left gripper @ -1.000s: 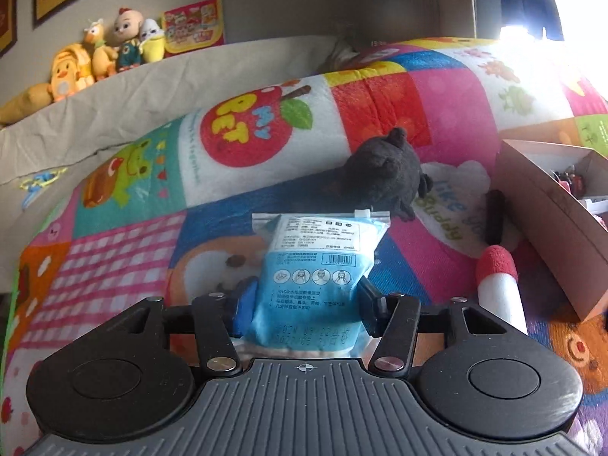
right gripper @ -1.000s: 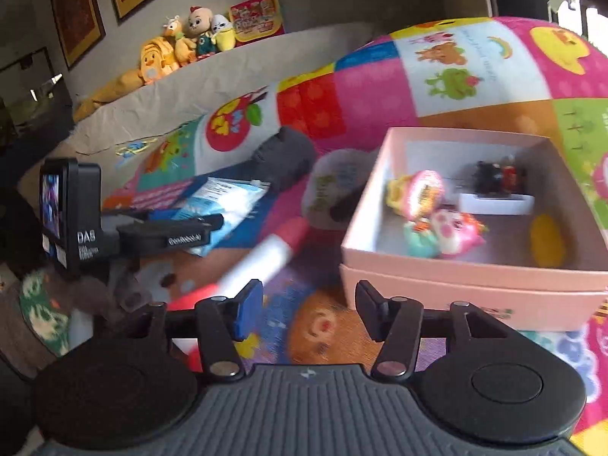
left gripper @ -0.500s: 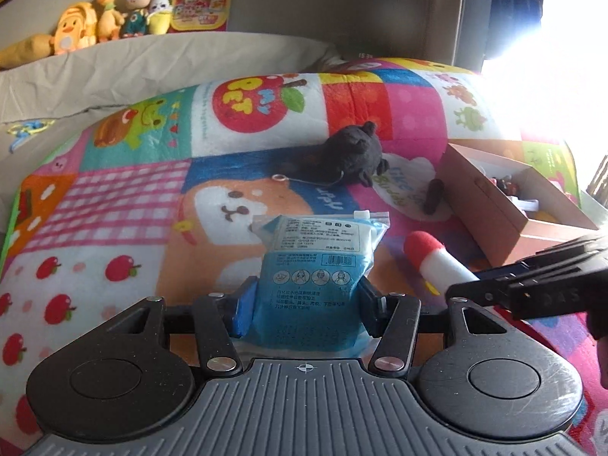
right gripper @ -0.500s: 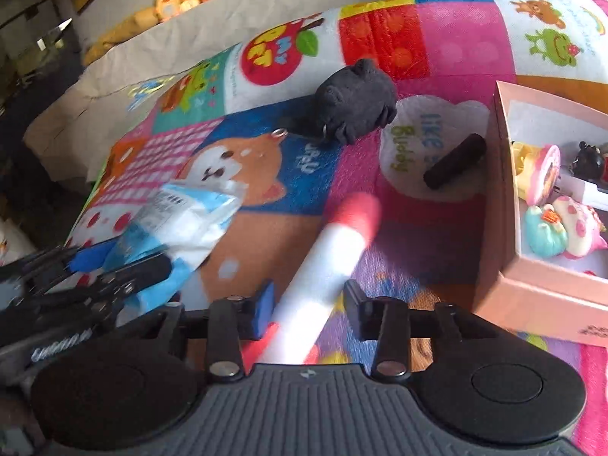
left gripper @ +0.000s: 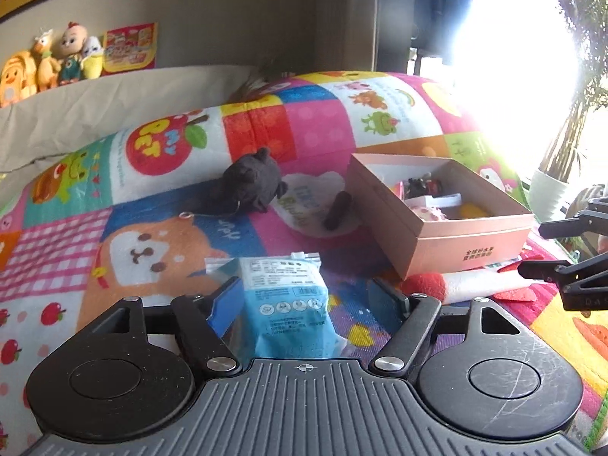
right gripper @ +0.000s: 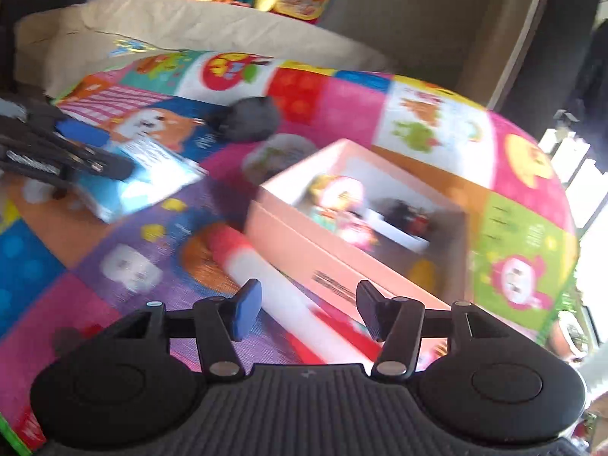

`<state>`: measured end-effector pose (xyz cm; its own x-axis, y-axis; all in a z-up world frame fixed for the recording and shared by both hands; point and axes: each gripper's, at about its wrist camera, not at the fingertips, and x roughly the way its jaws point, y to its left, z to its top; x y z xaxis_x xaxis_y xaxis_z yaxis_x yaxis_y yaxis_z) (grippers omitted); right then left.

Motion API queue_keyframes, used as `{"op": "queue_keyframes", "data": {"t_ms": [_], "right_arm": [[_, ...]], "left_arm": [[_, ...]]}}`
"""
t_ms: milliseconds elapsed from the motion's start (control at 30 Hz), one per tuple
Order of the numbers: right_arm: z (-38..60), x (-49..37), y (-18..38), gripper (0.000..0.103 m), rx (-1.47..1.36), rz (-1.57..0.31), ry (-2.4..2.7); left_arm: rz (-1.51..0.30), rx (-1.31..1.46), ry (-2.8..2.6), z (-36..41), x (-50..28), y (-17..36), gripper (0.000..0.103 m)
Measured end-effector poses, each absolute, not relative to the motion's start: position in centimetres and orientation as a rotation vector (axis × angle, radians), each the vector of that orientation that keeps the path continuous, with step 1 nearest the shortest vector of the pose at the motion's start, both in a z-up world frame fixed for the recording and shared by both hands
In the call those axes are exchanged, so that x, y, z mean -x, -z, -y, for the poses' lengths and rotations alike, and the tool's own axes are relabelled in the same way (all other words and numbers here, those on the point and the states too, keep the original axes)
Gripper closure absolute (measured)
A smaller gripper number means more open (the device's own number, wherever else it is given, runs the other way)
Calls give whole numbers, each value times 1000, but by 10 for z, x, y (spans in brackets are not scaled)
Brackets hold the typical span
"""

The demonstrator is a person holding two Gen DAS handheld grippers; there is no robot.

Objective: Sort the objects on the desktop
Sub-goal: 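Grasp the white-and-red foam rocket with the right tool while the left tool holds the packet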

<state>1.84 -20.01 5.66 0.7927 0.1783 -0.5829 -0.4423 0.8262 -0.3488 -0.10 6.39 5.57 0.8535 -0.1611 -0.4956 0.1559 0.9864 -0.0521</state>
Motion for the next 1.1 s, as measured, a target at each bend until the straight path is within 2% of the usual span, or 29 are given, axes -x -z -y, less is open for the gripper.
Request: {"op": "queue_keyframes", "data": {"t_ms": [33, 100, 167, 200, 467, 633, 933, 1100], "right_arm": [[208, -19, -56, 47, 468, -568, -325], [230, -21, -57, 38, 332, -607, -307], [247, -19, -55, 11, 168, -629, -298], [251, -18, -51, 9, 100, -638, -301], [221, -29, -17, 9, 62, -681, -260], [239, -32, -28, 9, 82, -598, -266], [284, -16, -45, 9, 18, -541, -215], [296, -15, -55, 9, 45, -531, -256]], "left_arm": [[-522, 6, 171, -63, 3, -56, 18], [-525, 4, 181, -60, 7, -56, 15], [-530, 4, 193, -56, 10, -54, 13], [-535, 4, 200, -54, 10, -53, 12], [-561, -28, 234, -44, 14, -47, 11], [-604, 38, 368, -31, 9, -42, 8], [-658, -20, 474, 33, -49, -11, 7], [-640, -30, 702, 44, -26, -20, 6]]}}
